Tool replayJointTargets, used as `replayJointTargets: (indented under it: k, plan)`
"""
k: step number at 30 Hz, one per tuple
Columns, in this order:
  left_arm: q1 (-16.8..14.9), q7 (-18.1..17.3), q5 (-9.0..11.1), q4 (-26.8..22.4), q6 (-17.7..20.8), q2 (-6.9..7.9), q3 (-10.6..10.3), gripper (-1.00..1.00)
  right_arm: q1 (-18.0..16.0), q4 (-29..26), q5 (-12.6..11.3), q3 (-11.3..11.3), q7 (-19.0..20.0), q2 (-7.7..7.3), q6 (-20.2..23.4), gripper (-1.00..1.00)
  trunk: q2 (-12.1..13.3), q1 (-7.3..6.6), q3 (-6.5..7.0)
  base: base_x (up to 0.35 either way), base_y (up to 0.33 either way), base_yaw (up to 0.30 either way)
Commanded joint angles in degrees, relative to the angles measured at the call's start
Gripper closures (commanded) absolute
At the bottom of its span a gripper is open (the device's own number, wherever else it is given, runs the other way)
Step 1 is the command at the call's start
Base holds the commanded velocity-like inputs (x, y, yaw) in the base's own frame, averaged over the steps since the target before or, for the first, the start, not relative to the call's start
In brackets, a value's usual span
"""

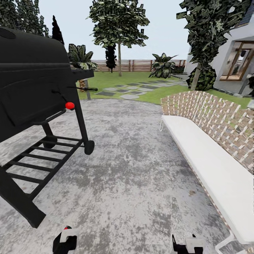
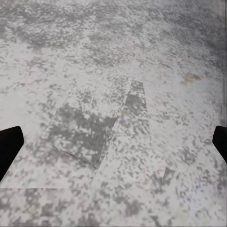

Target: In the garden, pick up the pesticide atomizer on the floor and spray pesticide onto both trees until each tree trunk is fully covered.

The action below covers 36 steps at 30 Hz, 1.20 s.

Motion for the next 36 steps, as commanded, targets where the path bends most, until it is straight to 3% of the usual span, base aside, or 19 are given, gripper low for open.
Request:
replayJointTargets:
  k: [1,9,36]
  plan:
    - [0.00,-0.01,0.01,-0.01,-0.07,0.00,0.00,1.00,-0.01,0.00,0.00,0.00,0.00,0.00,0.00,-1.00,0.00,0.00,0.00,0.328,0.068,-0.273]
    - [0.00,-0.01,-0.04,-0.01,-0.10,0.00,0.00,1.00,-0.02,0.03,0.00,0.00,0.00,0.00,0.00,-1.00,0.00,0.00,0.00,0.332,0.013,-0.192]
    - [0.00,-0.01,-0.01,-0.04,-0.01,0.00,0.00,1.00,-0.02,0.18,0.09,0.05,0.03,0.00,0.01,-1.00,0.00,0.00,0.00,0.337,0.000,-0.003]
